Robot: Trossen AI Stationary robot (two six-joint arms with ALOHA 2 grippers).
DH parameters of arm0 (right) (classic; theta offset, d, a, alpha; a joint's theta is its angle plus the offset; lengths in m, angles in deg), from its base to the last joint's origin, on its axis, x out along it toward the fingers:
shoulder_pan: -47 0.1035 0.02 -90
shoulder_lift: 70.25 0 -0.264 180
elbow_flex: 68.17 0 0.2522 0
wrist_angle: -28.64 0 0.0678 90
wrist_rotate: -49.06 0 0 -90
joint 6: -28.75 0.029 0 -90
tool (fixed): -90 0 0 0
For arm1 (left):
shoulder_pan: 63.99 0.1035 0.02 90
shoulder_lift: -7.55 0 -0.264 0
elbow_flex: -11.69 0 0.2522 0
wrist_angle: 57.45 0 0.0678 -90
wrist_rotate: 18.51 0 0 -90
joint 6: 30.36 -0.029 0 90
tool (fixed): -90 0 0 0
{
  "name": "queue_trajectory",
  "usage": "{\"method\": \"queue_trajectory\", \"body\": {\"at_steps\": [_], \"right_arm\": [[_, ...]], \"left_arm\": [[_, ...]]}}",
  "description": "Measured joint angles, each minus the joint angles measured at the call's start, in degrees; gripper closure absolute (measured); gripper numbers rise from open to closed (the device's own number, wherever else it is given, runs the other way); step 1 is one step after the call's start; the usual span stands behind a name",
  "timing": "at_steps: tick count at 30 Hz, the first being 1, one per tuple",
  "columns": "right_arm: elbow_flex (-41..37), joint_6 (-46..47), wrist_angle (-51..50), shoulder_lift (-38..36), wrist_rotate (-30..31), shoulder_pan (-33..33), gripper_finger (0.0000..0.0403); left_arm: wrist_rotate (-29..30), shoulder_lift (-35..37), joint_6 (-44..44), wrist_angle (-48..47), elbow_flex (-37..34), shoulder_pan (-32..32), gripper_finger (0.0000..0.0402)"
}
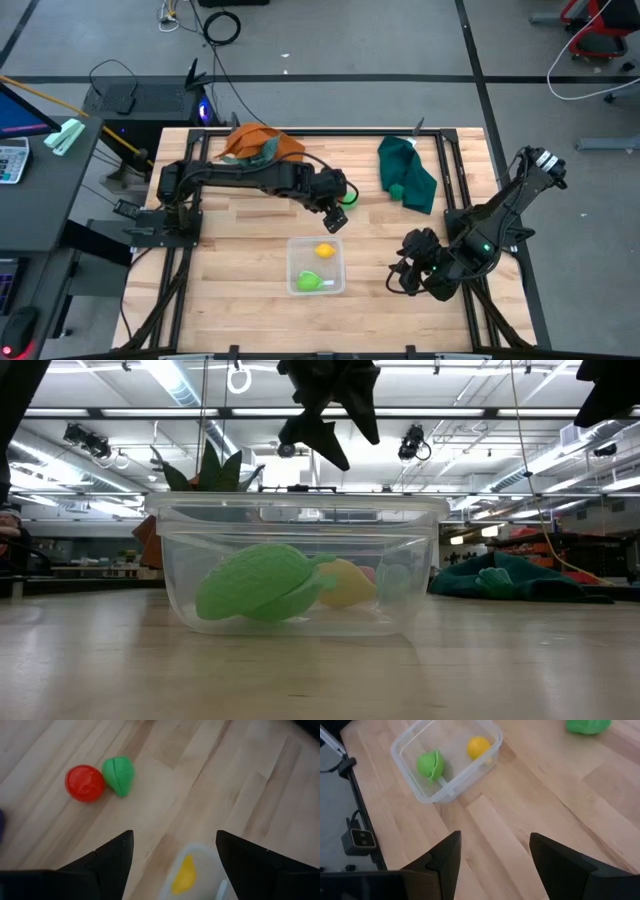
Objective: Pick and placing Produce into tupperware
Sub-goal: Put the bell pepper into the transparent bin
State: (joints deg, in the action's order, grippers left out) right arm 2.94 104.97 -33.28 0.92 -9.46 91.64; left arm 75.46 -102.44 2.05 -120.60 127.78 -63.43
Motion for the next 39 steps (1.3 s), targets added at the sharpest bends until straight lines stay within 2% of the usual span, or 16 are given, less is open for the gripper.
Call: {"method": "queue_trajectory", "body": {"at_steps": [7, 15, 26, 34, 39], "right_arm": [[0.0, -0.83, -0.01, 0.0, 1.48, -4.8, 0.0204], [0.0, -11.58, -0.09, 0.0, -6.54, -15.99, 0.0204], [0.04, -20.57, -9.69, -0.09, -14.12, -36.75, 0.0204], [0.04, -27.94, -10.43, -0.11, -18.32, -51.87, 0.0202], [-0.1, -31.66, -10.5, -0.13, -19.79, -59.87, 0.0181]], "left_arm": [[0.03, 0.0, -2.1, -3.81, 0.0, 0.26, 0.0111], [-0.69, 1.16, -7.44, -6.04, -0.11, -0.71, 0.0115], [1.26, 8.02, -8.1, -8.7, -0.04, -1.81, 0.0157], [6.21, 9.66, -6.8, -13.85, -0.04, -3.89, 0.0153], [6.97, 10.08, -3.47, -16.63, -0.07, -5.51, 0.0159]]}}
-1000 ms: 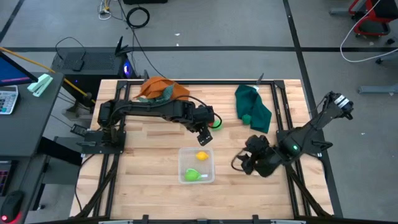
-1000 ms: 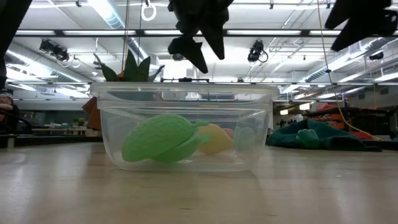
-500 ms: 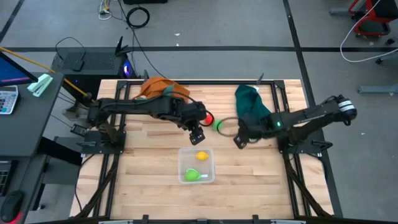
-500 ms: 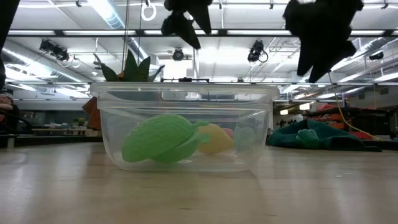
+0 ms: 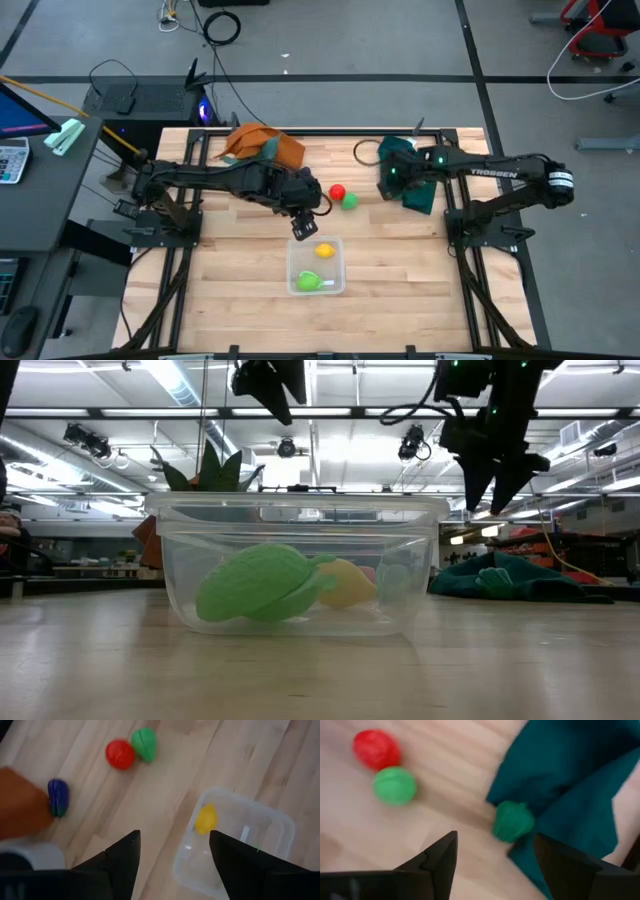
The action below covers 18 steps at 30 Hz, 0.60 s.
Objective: Pick and placing Produce into tupperware
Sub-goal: Put the bell pepper into the transparent bin
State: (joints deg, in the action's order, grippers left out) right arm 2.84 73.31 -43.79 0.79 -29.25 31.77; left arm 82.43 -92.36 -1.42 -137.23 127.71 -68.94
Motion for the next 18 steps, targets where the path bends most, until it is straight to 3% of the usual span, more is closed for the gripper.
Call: {"method": "queue_trajectory", "body": {"at_steps": [3, 8, 18], "right_arm": [[-1.14, -1.34, 0.07, 0.0, -0.77, -4.9, 0.0162], [-5.73, -2.4, 2.22, 0.0, -7.52, -11.06, 0.0126], [-9.98, -0.78, 9.43, 0.83, -9.31, -11.9, 0.0099]], "left_arm": [[1.7, 0.72, 1.62, -1.99, 0.01, -1.13, 0.0165], [2.64, 2.31, 3.57, -3.84, 0.0, -2.48, 0.0172], [8.74, 4.22, 8.52, -9.01, 0.02, -3.33, 0.0173]]}}
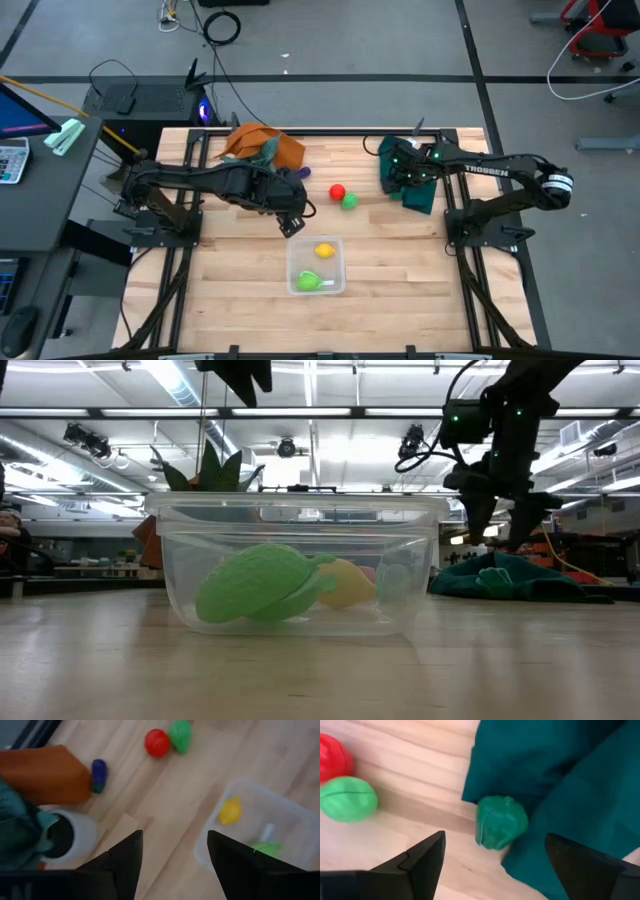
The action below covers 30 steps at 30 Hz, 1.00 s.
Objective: Pick and placing Produce into tupperware
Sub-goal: Put the bell pepper into the transparent bin
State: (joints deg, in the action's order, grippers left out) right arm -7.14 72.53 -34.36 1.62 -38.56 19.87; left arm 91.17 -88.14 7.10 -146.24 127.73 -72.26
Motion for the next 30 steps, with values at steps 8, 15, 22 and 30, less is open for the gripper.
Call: {"method": "queue_trajectory", "body": {"at_steps": [8, 15, 22, 30], "right_arm": [[0.02, -0.36, 2.8, 5.05, 0.2, -0.39, 0.0104], [0.02, -0.1, 3.8, 11.19, -0.08, -0.09, 0.0097], [0.02, -0.05, 4.6, 15.01, 0.22, -0.09, 0.0103], [0.02, 0.17, 5.77, 15.85, 0.51, -0.09, 0.0118]], "left_arm": [[1.21, 0.58, 0.96, -0.64, -0.04, 0.04, 0.0185], [1.72, 0.59, 1.35, -1.26, -0.04, 0.05, 0.0199], [1.73, 0.58, 2.16, -1.38, -0.04, -0.01, 0.0205], [1.73, 0.58, 2.4, -1.48, -0.04, -0.37, 0.0209]]}}
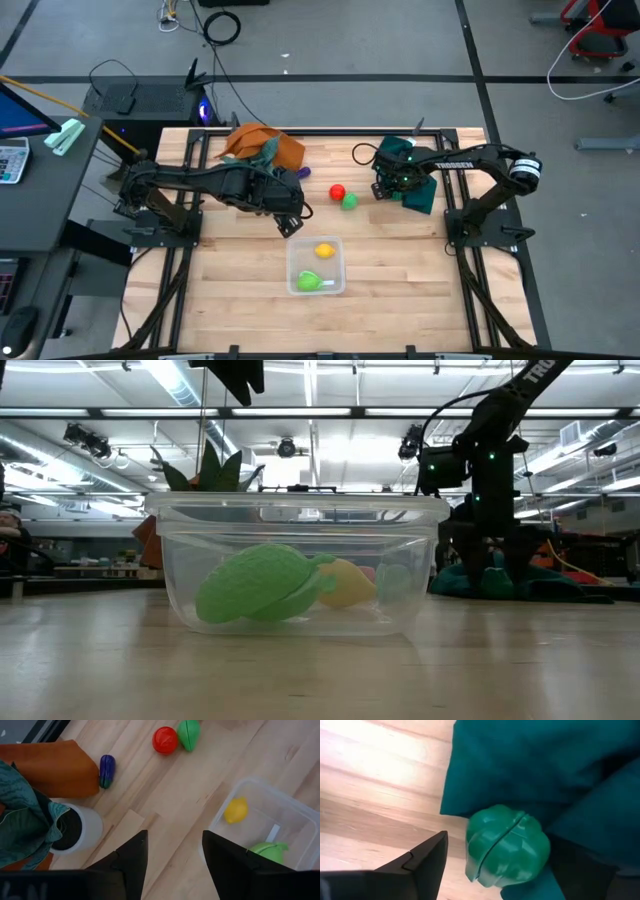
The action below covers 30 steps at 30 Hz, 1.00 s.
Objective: Pick and placing Produce into tupperware
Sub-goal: Put the bell pepper into the transparent bin
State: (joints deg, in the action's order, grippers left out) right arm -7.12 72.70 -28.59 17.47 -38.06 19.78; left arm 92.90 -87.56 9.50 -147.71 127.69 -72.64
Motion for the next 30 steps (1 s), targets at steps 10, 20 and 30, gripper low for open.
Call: {"method": "queue_trajectory", "body": {"at_steps": [10, 20, 30], "right_arm": [[0.0, 0.15, -0.17, -0.14, 0.24, 0.02, 0.0191], [0.0, 0.94, -0.22, -6.29, -0.69, 0.08, 0.0214], [3.21, 1.67, -2.68, -14.47, -1.35, 6.22, 0.0216]], "left_arm": [[0.11, -0.02, 0.0, -0.01, 0.0, 0.02, 0.0213], [0.51, -0.02, 0.02, -0.03, 0.0, 0.07, 0.0216], [0.47, -0.02, -0.02, -0.03, 0.0, 0.07, 0.0225]]}}
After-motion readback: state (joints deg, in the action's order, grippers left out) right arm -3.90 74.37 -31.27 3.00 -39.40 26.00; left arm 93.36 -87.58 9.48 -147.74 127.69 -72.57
